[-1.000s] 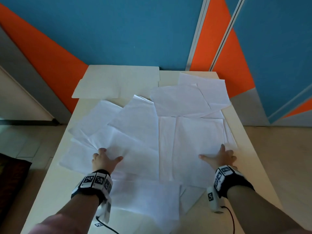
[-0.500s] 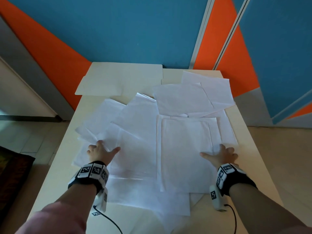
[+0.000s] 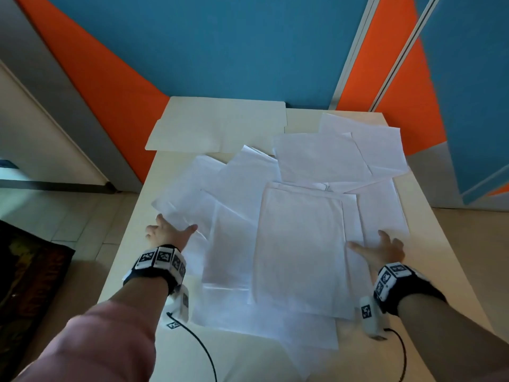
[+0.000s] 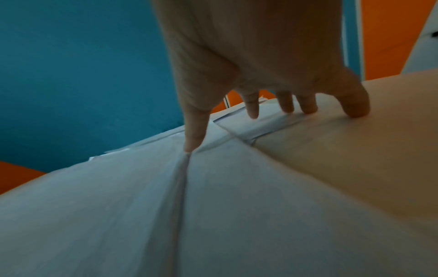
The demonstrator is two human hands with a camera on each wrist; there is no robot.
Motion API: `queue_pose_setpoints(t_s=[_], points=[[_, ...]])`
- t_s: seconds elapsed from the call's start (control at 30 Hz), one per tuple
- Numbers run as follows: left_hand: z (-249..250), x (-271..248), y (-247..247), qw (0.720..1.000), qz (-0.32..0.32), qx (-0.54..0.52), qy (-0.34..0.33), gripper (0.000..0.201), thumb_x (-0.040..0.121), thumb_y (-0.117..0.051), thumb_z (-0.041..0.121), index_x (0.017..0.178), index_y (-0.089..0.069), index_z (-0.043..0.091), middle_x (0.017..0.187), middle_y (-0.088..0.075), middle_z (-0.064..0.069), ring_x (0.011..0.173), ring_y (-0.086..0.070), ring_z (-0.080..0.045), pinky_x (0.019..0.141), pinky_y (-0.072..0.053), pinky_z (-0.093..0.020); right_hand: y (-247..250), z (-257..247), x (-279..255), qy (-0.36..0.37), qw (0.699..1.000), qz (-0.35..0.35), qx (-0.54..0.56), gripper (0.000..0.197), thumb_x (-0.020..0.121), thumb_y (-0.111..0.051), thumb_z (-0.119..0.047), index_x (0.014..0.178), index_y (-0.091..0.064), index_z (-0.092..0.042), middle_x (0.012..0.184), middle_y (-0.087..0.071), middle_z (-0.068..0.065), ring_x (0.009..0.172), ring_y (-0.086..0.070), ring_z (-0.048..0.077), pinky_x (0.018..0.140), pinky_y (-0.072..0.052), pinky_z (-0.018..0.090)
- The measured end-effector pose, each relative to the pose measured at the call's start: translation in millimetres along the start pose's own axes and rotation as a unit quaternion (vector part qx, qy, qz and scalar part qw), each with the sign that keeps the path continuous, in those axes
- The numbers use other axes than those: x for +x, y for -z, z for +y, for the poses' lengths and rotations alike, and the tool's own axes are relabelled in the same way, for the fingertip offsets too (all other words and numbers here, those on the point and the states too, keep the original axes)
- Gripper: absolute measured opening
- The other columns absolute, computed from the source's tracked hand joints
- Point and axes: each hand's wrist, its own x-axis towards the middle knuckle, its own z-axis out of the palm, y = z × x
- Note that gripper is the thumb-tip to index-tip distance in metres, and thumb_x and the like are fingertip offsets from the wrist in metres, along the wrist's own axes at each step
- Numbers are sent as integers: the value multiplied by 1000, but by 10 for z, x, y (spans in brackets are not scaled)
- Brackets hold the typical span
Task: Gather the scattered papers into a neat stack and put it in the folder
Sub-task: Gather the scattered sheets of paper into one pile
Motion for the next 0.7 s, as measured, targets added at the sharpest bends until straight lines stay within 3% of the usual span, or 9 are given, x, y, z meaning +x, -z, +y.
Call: queue_pose_setpoints(t_s=[0.13, 0.27, 0.37, 0.53, 0.6, 0.7], points=[[133, -29, -117, 995, -78, -40, -54, 100, 78, -71, 34, 148, -6, 4, 145, -35, -26, 132, -39, -40, 108, -34, -43, -226, -134, -112, 59, 996, -49, -42, 109, 64, -73, -59, 149, -16, -21, 159, 0, 8, 146, 2, 32, 115, -13, 58], [227, -203, -285, 983, -142, -38, -110, 92, 85, -63, 26, 150, 1, 13, 144, -40, -25, 129, -43, -40, 100, -39, -41, -496, -365, -443, 119, 987, -62, -90, 110, 66, -70, -60, 149, -10, -21, 160, 3, 2, 148, 2, 24, 114, -14, 56], [203, -241, -307, 978, -164, -63, -116, 85, 89, -57, 20, 150, 3, 13, 144, -39, -26, 129, -43, -41, 100, -38, -41, -611, -463, -597, 142, 982, -62, -104, 108, 69, -69, -60, 150, -10, -18, 160, -1, 2, 148, -3, 24, 114, -17, 52], [200, -189, -223, 982, -64, -149, -93, 86, 90, -56, 27, 150, 5, 13, 141, -35, -34, 126, -42, -46, 102, -35, -45, -337, -461, -429, 103, 994, 13, -20, 68, 84, -61, -39, 142, -34, -15, 145, -33, 17, 133, -35, 37, 107, -31, 49], [201, -225, -230, 983, -43, -162, -80, 91, 87, -60, 29, 150, 5, 15, 139, -32, -33, 123, -41, -47, 101, -35, -47, -165, -386, -288, 75, 996, 47, -21, 52, 89, -55, -28, 137, -43, -11, 138, -37, 21, 127, -39, 40, 105, -35, 49], [206, -318, -303, 984, -23, -157, -80, 101, 81, -67, 30, 150, 5, 17, 137, -28, -31, 124, -35, -45, 104, -31, -47, -13, -228, -84, 51, 997, 25, -58, 44, 94, -45, -25, 135, -45, -10, 138, -36, 22, 126, -39, 41, 104, -35, 48]])
